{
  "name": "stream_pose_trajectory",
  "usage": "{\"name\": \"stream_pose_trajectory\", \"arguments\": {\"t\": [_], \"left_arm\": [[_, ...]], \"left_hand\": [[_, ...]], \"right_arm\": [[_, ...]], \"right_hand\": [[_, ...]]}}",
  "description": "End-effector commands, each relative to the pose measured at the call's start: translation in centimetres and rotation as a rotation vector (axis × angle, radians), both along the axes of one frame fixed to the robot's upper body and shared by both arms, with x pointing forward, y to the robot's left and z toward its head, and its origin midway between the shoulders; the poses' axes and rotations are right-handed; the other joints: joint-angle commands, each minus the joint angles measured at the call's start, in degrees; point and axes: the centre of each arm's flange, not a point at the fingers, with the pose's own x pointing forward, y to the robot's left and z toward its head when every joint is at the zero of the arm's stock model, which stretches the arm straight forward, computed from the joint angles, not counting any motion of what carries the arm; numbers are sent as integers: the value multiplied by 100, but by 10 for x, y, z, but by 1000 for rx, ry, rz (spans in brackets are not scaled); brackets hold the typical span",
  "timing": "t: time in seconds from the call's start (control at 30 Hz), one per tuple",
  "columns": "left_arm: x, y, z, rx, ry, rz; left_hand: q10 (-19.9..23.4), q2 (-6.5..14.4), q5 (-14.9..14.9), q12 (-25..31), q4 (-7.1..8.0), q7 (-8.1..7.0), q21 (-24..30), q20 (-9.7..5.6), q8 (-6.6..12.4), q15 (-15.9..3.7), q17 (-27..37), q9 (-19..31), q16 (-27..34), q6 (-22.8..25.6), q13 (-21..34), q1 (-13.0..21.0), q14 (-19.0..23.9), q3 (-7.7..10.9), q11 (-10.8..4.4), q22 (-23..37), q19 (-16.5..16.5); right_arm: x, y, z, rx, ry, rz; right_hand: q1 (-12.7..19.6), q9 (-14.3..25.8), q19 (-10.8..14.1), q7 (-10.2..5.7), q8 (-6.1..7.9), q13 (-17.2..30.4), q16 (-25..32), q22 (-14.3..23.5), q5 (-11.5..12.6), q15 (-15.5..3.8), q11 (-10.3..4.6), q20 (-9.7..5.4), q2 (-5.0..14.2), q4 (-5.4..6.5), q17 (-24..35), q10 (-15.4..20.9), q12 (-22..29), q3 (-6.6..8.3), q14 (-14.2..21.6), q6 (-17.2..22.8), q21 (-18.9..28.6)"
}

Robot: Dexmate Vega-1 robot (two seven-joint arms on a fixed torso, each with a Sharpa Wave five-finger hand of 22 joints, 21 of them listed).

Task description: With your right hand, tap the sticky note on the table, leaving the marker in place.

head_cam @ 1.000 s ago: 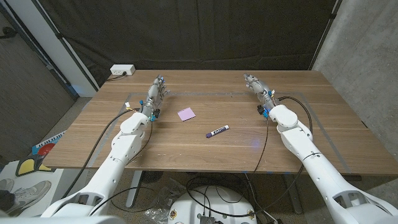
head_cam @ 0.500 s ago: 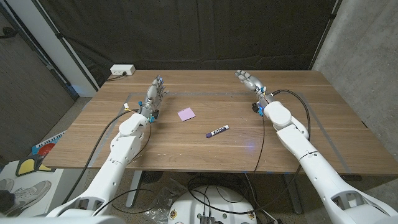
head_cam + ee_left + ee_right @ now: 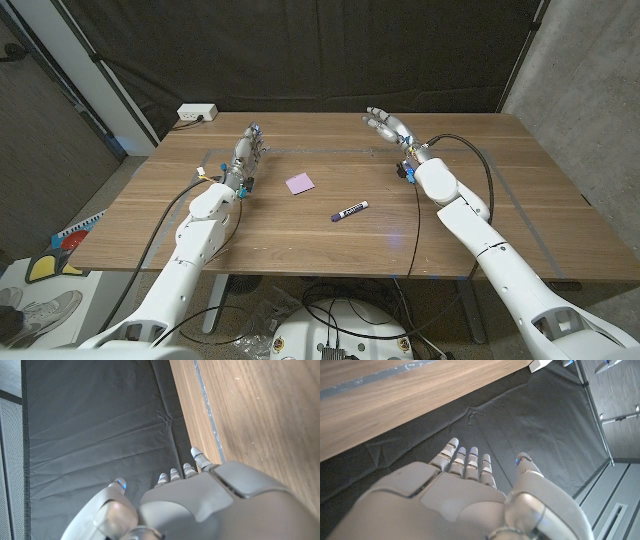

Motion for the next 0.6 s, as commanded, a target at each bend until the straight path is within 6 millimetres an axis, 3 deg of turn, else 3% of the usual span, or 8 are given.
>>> {"name": "stream_pose_trajectory", "arguments": {"t": [0.03,0.4,0.57,0.6], "left_arm": [[-1,3,-2,-5,1,-2],[0,4,-3,-5,5,-4],[0,5,-3,-5,5,-5],[0,5,-3,-5,5,-4]], "left_hand": [[-437,226,44,20,-12,-64,14,61,32,48,11,30,24,-763,33,-12,-547,36,54,12,-703],[-421,220,43,10,-16,-90,12,103,25,76,14,34,25,-738,38,1,-504,39,74,13,-668],[-414,216,42,3,-18,-91,22,238,17,99,16,37,20,-734,41,9,-492,40,75,14,-620],[-417,215,42,-3,-17,-90,26,339,12,113,18,38,19,-734,43,12,-483,41,66,16,-597]], "right_arm": [[-21,37,13,-199,-112,-79],[-39,66,19,-363,-233,-188],[-44,76,20,-413,-275,-213],[-46,78,20,-421,-282,-216]], "right_hand": [[94,24,42,-24,43,14,20,8,19,-19,-36,4,-19,-33,15,79,44,57,64,86,41],[224,25,175,-122,79,11,29,10,7,-140,-128,-8,-34,-90,16,240,64,146,202,305,77],[340,25,304,-161,85,9,50,16,-4,-232,-188,-24,-40,-146,13,424,98,219,381,435,119],[357,25,319,-160,91,9,51,18,-5,-241,-200,-30,-42,-155,12,446,101,230,406,466,124]]}}
